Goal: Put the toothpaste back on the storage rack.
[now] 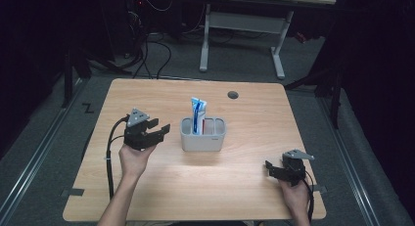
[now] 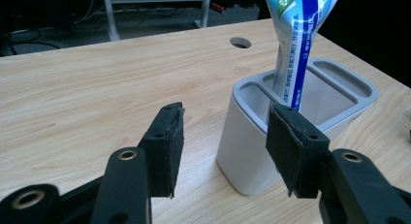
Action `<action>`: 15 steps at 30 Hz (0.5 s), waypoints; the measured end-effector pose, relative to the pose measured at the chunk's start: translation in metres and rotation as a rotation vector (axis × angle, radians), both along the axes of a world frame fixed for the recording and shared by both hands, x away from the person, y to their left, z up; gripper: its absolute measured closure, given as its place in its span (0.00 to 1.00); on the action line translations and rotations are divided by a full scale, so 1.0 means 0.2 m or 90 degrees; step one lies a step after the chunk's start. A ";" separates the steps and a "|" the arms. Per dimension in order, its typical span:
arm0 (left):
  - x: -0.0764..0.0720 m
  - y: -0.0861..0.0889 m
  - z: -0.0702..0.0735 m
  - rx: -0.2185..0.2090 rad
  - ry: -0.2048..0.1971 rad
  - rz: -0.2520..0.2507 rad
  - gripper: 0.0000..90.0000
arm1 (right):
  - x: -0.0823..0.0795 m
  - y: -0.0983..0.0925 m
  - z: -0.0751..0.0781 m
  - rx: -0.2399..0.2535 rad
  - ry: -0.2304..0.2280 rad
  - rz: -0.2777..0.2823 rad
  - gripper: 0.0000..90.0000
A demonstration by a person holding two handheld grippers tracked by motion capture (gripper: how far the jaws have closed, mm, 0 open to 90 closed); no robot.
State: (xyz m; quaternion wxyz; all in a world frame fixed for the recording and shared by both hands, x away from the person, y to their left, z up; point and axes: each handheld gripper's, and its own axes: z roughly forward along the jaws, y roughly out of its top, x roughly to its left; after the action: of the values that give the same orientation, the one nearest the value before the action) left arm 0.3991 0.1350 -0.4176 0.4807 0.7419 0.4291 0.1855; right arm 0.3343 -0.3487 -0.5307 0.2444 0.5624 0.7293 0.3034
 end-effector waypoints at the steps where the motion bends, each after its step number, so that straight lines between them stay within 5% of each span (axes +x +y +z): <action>1: 0.00 0.01 0.00 0.000 0.000 0.001 0.54 | 0.00 0.00 0.00 0.000 0.000 0.000 0.27; 15: -0.04 0.06 -0.01 -0.003 0.001 0.016 0.53 | 0.00 0.00 0.00 0.000 0.000 -0.001 0.27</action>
State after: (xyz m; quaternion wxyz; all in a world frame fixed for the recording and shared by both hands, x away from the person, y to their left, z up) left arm 0.3921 0.1468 -0.4202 0.4794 0.7355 0.4395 0.1900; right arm 0.3344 -0.3486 -0.5307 0.2446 0.5628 0.7290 0.3034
